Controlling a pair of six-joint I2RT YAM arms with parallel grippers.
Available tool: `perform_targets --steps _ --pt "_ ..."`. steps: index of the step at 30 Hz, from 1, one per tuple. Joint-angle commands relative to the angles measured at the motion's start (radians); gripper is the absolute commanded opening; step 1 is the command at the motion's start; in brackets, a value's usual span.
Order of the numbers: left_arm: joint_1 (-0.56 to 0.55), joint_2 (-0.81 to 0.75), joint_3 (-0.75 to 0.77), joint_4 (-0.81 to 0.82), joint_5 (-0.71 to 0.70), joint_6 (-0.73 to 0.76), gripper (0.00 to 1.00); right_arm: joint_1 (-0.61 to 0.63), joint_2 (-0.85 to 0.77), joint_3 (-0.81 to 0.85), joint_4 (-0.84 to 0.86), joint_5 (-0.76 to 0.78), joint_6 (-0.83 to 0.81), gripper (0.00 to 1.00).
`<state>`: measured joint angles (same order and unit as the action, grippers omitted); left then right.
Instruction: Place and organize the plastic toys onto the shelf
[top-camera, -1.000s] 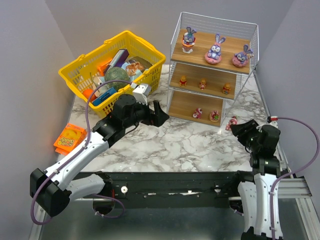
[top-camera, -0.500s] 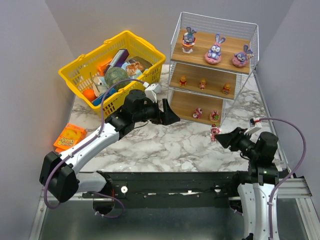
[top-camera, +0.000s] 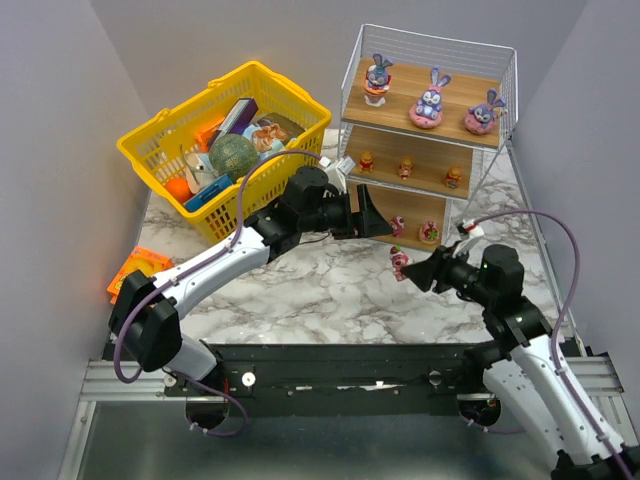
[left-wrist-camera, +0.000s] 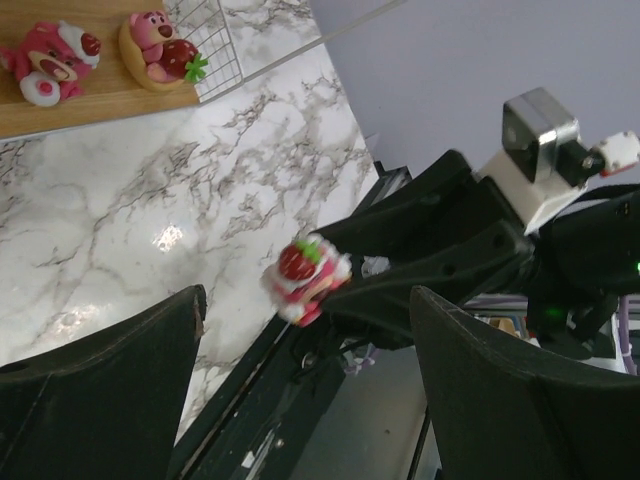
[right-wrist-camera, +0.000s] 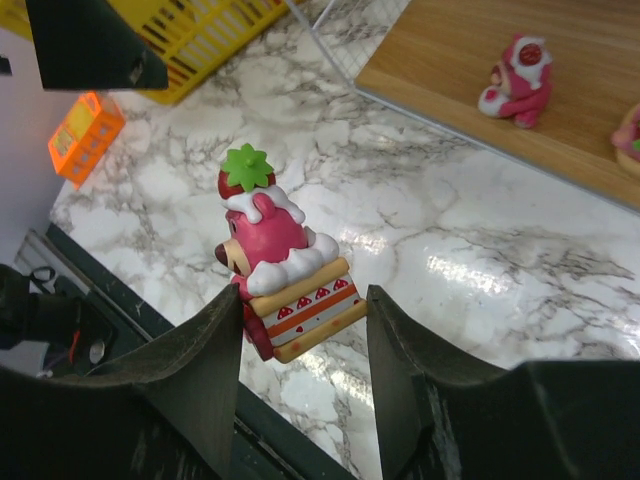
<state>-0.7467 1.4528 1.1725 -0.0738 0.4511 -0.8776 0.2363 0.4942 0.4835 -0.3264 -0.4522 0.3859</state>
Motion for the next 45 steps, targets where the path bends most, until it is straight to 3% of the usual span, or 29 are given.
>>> perform_targets --steps 1,8,23,36,45 --pt "-0.029 0.029 0.055 -0.115 -0.127 -0.046 0.88 0.19 0.056 0.061 0.133 0.309 -0.018 0.01" --pt "-0.037 0.024 0.019 -0.172 -0.215 -0.113 0.83 0.35 0.112 0.075 0.204 0.547 -0.012 0.01" --pt "-0.036 0.092 0.018 -0.115 -0.187 -0.146 0.83 0.501 0.257 0.136 0.273 0.656 -0.065 0.01" --pt "-0.039 0.096 -0.004 -0.081 -0.206 -0.158 0.52 0.534 0.265 0.116 0.271 0.67 -0.073 0.01" --pt "-0.052 0.089 -0.004 -0.083 -0.195 -0.169 0.43 0.549 0.288 0.101 0.309 0.728 -0.07 0.01"
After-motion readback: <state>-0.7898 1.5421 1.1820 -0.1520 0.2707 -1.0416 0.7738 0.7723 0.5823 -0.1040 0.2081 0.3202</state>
